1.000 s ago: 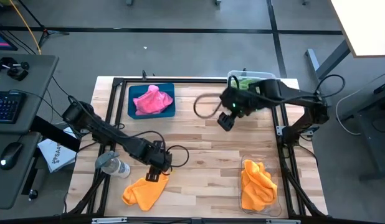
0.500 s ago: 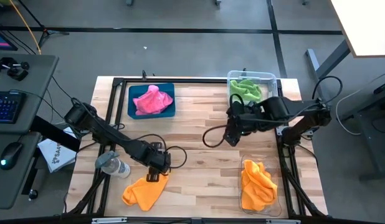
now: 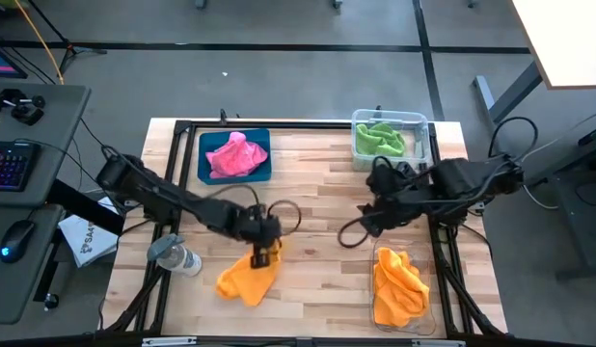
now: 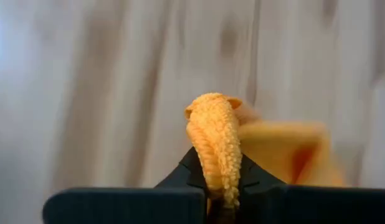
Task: Sort microfiber towel by color & place in baskets
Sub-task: Put the orange towel into the bottom transparent bin
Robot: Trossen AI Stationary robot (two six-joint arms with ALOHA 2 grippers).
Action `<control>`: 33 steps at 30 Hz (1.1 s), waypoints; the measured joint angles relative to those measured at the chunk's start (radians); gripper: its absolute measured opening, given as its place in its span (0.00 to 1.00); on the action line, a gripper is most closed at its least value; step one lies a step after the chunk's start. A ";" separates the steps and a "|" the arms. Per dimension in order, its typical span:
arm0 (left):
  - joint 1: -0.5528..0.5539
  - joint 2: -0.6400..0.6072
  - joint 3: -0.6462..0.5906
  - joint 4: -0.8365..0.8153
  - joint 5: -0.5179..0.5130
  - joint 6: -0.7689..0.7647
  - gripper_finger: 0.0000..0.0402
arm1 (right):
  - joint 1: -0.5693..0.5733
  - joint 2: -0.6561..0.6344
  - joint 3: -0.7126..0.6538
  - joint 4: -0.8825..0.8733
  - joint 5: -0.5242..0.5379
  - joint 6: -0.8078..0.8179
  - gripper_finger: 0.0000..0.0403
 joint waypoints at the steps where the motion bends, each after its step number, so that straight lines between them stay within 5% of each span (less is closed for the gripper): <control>1: 0.016 -0.011 0.034 0.002 -0.016 0.022 0.00 | 0.011 -0.015 0.000 0.000 0.010 0.011 0.77; 15: 0.155 -0.031 0.539 -0.066 -0.290 0.321 0.00 | 0.099 -0.079 -0.077 0.080 0.193 0.039 0.77; 21: 0.162 -0.031 0.628 -0.079 -0.325 0.339 0.00 | 0.085 -0.077 -0.250 0.388 0.305 -0.136 0.77; 28: 0.185 -0.030 0.641 -0.081 -0.380 0.341 0.00 | 0.044 -0.076 -0.426 0.930 0.304 -0.513 0.77; 33: 0.190 -0.045 0.641 -0.075 -0.384 0.295 0.00 | 0.010 -0.070 -0.451 1.086 0.365 -0.653 0.77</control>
